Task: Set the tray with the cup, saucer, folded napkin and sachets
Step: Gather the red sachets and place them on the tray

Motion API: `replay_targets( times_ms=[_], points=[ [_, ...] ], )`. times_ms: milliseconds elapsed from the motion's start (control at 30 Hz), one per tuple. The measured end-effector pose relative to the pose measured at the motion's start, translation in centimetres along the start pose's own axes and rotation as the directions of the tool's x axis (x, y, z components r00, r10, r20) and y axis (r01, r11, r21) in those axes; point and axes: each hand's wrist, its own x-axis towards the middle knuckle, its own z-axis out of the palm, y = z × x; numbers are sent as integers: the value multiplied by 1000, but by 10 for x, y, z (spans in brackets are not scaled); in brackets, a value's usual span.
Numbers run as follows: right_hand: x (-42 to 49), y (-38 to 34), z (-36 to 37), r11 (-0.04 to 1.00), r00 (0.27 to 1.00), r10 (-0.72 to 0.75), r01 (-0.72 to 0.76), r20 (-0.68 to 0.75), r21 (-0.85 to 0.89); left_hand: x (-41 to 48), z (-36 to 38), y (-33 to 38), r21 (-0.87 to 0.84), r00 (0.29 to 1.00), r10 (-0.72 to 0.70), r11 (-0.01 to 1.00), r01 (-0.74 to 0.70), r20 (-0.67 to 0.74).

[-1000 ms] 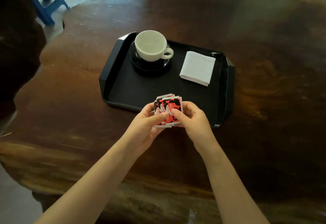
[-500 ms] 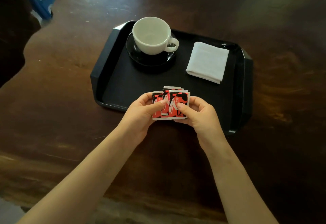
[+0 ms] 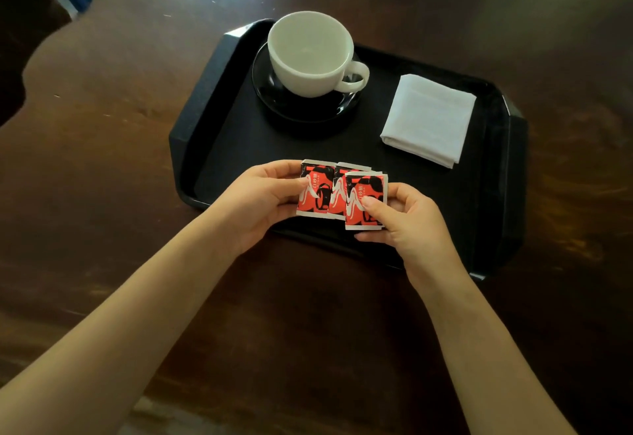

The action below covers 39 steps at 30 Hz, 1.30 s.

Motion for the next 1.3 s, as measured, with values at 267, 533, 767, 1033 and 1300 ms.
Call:
replay_targets(
  times_ms=[267,533,767,1033,1300],
  points=[
    [5,7,9,963,994,-68,44,-82,-265,5,-3,5,186,999,36,982,-32,-20],
    [9,6,26,849,965,-181,55,-191,-526,6,-3,9,489,986,156,866,-106,-63],
    [17,11,31,815,958,-171,5,-232,-580,15,-4,11,771,928,369,606,-196,-54],
    [15,10,38,782,938,-209,-10,-277,-624,12,-6,3,939,881,464,258,-229,88],
    [6,15,32,664,870,-388,33,-306,-747,19,1,-4,926,849,375,-91,-365,372]
  ],
)
